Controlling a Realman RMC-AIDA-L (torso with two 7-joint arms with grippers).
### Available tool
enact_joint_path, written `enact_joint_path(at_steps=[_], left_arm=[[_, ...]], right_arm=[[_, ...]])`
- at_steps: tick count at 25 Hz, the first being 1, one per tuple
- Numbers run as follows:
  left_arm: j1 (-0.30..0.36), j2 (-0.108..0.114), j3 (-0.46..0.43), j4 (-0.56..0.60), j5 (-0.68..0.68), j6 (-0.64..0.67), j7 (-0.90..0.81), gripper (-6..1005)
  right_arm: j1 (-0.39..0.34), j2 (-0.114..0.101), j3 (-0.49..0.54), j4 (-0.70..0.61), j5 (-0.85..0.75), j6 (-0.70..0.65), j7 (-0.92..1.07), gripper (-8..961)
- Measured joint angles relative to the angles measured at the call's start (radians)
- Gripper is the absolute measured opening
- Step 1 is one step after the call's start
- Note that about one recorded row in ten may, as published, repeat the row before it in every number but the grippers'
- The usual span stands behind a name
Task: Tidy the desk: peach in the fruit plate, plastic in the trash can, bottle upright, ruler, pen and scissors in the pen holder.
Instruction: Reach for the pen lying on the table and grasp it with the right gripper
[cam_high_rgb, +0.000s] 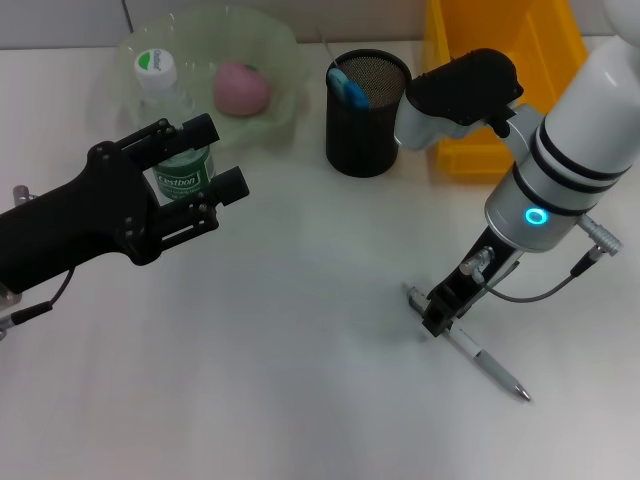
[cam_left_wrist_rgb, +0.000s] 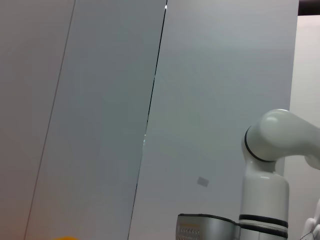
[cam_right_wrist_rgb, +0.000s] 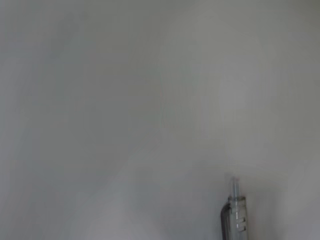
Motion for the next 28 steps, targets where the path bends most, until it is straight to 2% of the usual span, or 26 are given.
enact_joint_path(at_steps=[28], left_arm=[[0.001, 0.0, 0.0, 0.0, 0.001, 0.0, 0.0, 701]], right_arm=[[0.003, 0.003, -0.009, 0.024, -0.001, 0.018, -0.005, 353]])
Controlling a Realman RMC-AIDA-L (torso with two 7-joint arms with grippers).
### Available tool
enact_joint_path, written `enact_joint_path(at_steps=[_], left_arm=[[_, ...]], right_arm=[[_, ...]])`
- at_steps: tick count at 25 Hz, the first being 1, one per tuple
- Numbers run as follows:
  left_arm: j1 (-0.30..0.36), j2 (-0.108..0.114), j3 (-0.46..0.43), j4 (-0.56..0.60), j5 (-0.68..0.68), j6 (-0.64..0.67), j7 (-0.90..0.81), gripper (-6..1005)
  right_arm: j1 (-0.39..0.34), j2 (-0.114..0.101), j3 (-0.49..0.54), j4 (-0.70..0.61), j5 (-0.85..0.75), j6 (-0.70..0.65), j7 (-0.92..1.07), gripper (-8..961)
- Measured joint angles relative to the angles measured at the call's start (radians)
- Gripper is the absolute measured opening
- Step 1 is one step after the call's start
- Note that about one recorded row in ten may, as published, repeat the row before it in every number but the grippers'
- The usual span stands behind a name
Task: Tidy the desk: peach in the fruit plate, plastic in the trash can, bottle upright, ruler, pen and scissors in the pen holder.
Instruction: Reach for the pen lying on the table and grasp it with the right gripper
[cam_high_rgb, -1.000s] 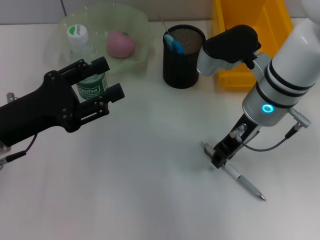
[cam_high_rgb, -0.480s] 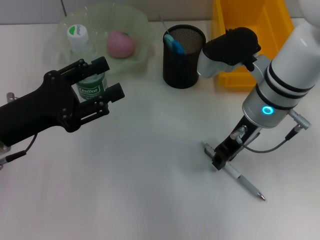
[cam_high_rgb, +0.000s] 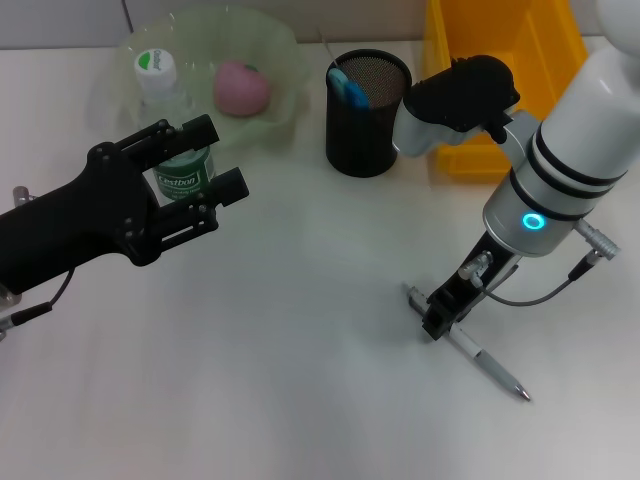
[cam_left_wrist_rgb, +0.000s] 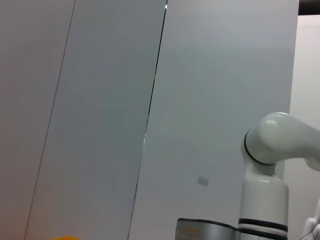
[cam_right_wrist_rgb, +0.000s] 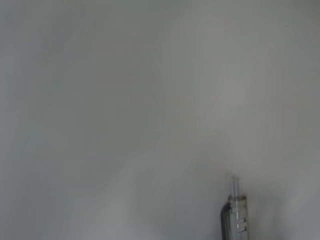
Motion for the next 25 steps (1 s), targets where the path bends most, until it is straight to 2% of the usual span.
enact_joint_path(at_steps=[25], left_arm=[[-0.002, 0.0, -0.011, 0.0, -0.001, -0.008, 0.0, 700]], right_arm=[[0.035, 0.0, -0.026, 0.03, 0.002, 0.015, -0.001, 323]])
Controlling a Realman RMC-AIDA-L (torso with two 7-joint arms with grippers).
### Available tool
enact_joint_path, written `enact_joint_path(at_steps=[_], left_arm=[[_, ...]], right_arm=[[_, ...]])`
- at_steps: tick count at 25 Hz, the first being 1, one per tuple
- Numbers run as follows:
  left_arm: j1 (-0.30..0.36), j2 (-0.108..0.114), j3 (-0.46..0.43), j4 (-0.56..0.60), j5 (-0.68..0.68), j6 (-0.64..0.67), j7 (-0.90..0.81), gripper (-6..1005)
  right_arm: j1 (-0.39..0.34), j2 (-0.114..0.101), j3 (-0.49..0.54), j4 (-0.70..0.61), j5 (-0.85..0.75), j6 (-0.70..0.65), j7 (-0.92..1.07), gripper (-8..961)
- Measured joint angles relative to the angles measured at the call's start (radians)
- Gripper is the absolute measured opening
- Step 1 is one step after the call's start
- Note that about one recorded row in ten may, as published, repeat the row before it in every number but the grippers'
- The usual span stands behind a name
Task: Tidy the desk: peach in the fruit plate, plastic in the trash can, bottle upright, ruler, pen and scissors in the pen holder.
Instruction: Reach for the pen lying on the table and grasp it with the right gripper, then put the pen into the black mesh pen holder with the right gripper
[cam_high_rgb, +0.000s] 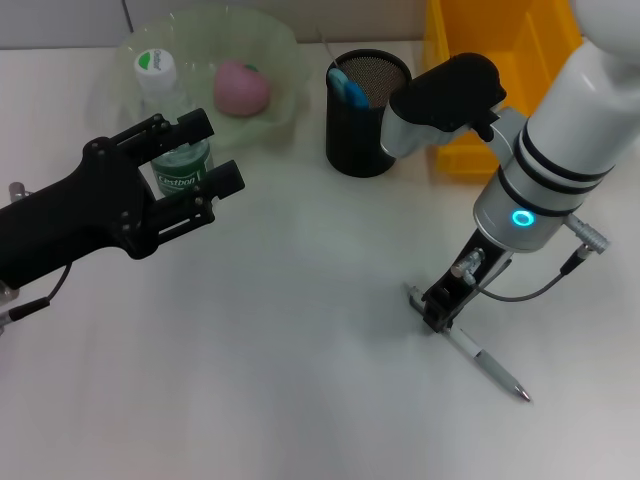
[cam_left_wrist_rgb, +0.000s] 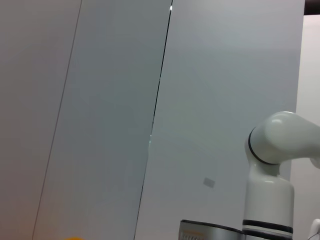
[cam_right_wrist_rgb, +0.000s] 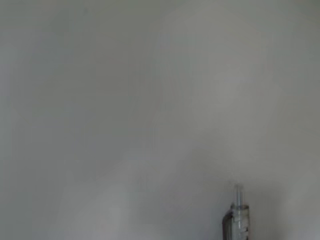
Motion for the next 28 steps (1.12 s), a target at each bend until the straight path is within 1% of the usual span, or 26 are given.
enact_joint_path(at_steps=[1, 3, 12, 20, 28], left_arm=[[0.0, 0.0, 0.0, 0.0, 0.0, 0.0, 0.0, 700], [-0.001, 0.0, 0.0, 0.0, 0.0, -0.001, 0.0, 700], [-0.003, 0.0, 0.0, 0.0, 0.0, -0.001, 0.0, 701], [-0.003, 0.0, 0.0, 0.0, -0.002, -0.001, 0.0, 700], [-0.002, 0.0, 0.0, 0.0, -0.002, -0.001, 0.0, 700]], right_arm=[[0.0, 0.0, 0.0, 0.0, 0.0, 0.0, 0.0, 318], [0.001, 0.0, 0.0, 0.0, 0.001, 0.0, 0.0, 206], [0.002, 0.0, -0.002, 0.005, 0.003, 0.0, -0.001, 173], [0.003, 0.0, -0.038, 0.001, 0.007, 0.002, -0.003, 143], [0.002, 0.0, -0.038, -0.006, 0.007, 0.003, -0.003, 142]])
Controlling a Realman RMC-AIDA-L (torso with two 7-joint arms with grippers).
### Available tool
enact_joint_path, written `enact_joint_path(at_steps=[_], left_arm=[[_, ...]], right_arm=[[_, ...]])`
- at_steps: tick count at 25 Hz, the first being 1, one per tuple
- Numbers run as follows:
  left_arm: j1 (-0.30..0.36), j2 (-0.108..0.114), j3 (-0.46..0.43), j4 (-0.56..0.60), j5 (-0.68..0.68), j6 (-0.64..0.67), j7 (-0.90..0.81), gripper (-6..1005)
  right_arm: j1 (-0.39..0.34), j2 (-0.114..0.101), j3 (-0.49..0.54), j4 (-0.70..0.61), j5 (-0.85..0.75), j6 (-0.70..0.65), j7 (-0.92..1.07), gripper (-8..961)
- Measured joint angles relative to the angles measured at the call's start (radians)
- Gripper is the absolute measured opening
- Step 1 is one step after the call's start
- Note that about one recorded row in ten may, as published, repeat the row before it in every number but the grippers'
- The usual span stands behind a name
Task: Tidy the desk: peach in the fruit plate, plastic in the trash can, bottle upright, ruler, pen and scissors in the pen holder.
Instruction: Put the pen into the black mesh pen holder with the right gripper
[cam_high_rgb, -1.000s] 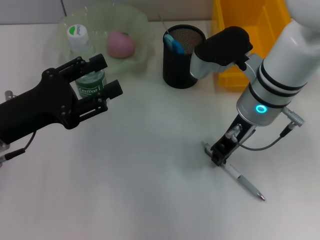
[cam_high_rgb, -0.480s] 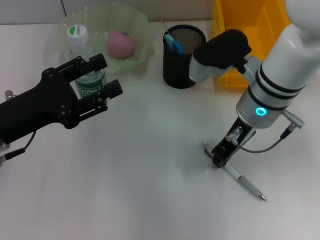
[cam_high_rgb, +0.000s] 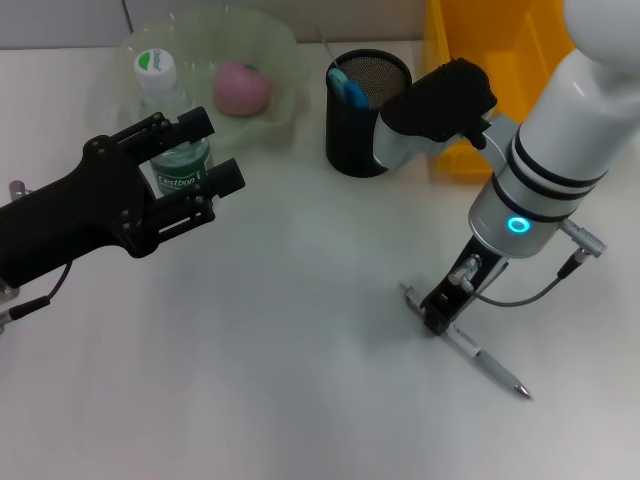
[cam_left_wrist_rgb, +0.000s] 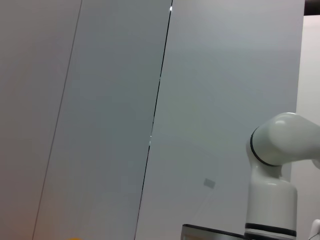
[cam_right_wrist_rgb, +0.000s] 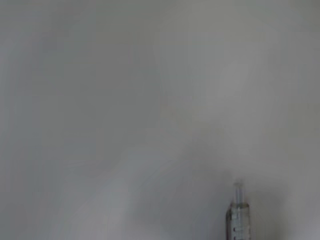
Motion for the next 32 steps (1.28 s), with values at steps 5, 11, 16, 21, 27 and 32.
enact_joint_path(at_steps=[5, 11, 16, 21, 27, 32], left_arm=[[0.002, 0.0, 0.0, 0.0, 0.0, 0.0, 0.0, 700], [0.004, 0.0, -0.003, 0.0, 0.0, 0.0, 0.0, 700], [0.006, 0.0, -0.003, 0.0, 0.0, 0.0, 0.0, 700], [0.007, 0.0, -0.014, 0.0, 0.0, 0.0, 0.001, 701], [0.009, 0.0, -0.038, 0.0, 0.0, 0.001, 0.001, 701], [0.014, 0.0, -0.059, 0.0, 0.0, 0.0, 0.002, 701]], right_arm=[[-0.007, 0.0, 0.003, -0.016, 0.0, 0.007, 0.0, 140], [-0.02, 0.0, 0.009, -0.068, 0.0, 0.01, 0.0, 133], [-0.035, -0.003, 0.011, -0.122, -0.002, 0.035, 0.0, 136], [-0.066, -0.005, 0.064, -0.211, -0.005, 0.082, -0.016, 140], [-0.149, -0.005, 0.137, -0.384, 0.007, 0.176, -0.034, 144], [-0.217, -0.006, 0.187, -0.5, 0.064, 0.233, -0.069, 147]])
